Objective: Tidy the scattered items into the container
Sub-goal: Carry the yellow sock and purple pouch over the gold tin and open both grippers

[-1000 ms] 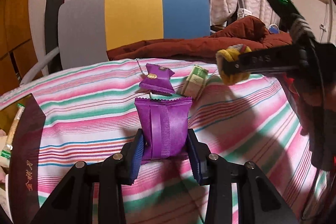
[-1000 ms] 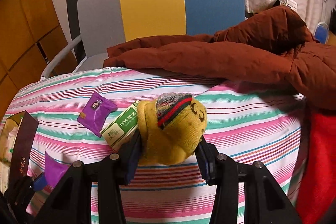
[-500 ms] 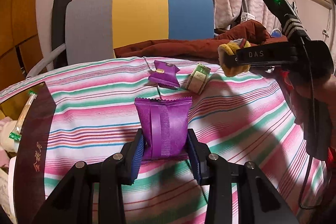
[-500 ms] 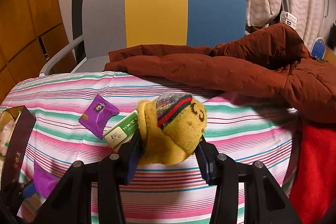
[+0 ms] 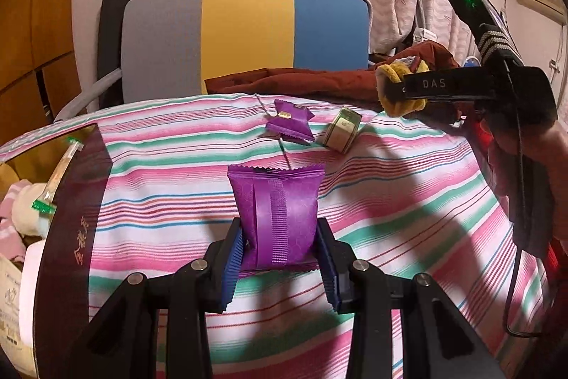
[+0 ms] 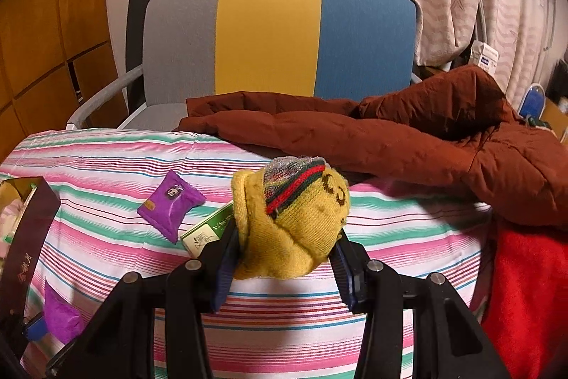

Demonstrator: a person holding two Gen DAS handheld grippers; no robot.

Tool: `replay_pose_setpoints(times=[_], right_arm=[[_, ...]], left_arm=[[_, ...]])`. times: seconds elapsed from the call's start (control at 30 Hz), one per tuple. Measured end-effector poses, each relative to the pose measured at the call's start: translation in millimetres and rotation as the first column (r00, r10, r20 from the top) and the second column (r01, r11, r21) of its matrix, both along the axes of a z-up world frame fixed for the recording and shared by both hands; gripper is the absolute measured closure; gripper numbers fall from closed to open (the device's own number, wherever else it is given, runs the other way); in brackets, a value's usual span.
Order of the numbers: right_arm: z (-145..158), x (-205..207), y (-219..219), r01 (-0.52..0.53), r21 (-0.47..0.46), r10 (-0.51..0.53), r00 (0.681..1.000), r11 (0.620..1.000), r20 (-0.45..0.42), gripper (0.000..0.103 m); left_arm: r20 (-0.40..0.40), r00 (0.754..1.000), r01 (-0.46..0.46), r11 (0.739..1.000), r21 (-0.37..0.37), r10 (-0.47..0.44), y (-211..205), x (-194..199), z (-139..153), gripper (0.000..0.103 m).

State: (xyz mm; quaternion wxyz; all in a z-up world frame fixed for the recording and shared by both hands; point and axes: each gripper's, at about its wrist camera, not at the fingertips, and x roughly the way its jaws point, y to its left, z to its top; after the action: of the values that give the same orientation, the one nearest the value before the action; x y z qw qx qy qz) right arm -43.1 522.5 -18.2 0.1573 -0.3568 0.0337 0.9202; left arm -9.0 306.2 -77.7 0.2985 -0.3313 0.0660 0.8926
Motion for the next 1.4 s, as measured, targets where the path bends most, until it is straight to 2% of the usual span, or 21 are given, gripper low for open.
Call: replay_pose_setpoints(times=[0.23, 0.43, 0.63, 0.87, 1.0, 1.17, 1.4], right_arm=[[1, 0, -6, -0.021, 0.024, 0.021, 1.0, 0.999, -0.006, 0.055], [3, 1, -8, -0.026, 0.036, 0.027, 0.999, 0.999, -0.024, 0.055], [7, 5, -17, -0.045, 0.09, 0.051, 0.996, 0.995, -0.067, 0.054], [5, 5, -40, -0.137, 0.121, 0.147, 0.986, 0.983, -0.078, 0.054], [12, 5, -64, -0.218, 0.139, 0.232, 0.968, 0.966, -0.096, 0.054], [24, 1, -105, -0.316, 0.093, 0.324, 0.942, 0.944, -0.088, 0.054], [32, -9, -184, -0.455, -0.048, 0.448, 0.888, 0.889, -0.107, 0.053]], left_arm=[[0.034, 0.999, -0.038, 0.999, 0.028, 0.037, -20, 1, 7, 0.064], [0.016, 1.0, 0.015, 0.999, 0.036, -0.016, -39, 23, 20, 0.064], [-0.028, 0.999, 0.03, 0.997, 0.072, -0.028, -71, 40, 45, 0.064], [-0.05, 0.998, -0.036, 0.994, 0.104, 0.041, -127, 41, 65, 0.064], [-0.043, 0.993, -0.1, 0.988, 0.121, 0.106, -166, 40, 72, 0.064], [-0.023, 0.979, -0.199, 0.968, 0.154, 0.205, -212, 34, 76, 0.064], [0.011, 0.954, -0.296, 0.942, 0.159, 0.298, -259, 22, 68, 0.064]])
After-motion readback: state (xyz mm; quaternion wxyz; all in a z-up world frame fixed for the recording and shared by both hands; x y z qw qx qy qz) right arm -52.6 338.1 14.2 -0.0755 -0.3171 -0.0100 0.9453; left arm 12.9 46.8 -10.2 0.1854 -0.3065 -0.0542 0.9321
